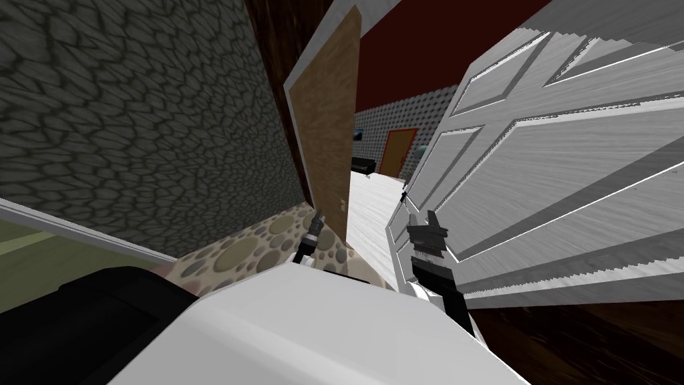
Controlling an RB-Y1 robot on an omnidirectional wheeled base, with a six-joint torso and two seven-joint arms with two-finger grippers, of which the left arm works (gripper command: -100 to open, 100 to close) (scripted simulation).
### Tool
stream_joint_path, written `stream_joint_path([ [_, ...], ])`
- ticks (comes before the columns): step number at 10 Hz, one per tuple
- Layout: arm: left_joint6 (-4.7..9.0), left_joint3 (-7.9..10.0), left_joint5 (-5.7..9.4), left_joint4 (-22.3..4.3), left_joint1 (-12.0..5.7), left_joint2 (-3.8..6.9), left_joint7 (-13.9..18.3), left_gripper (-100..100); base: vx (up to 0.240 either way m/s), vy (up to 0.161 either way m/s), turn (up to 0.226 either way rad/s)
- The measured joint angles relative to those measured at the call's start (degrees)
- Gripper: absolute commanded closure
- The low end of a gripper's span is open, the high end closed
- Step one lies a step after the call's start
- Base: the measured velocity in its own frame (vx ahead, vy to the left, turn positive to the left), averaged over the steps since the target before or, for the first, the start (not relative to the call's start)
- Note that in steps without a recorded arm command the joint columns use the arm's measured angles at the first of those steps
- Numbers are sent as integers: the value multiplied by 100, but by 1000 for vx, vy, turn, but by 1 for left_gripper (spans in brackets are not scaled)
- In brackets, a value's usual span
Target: Push the door open
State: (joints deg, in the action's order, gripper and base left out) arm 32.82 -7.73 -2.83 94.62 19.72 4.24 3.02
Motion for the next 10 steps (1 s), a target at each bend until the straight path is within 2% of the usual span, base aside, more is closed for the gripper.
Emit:
stream_joint_path([
  [3, 151, -131, -6, -534, -179, -4, -13, -100, 71, 77, -113],
  [10, 393, -486, -7, -1634, -546, 32, 14, -100, 73, 104, -99],
])
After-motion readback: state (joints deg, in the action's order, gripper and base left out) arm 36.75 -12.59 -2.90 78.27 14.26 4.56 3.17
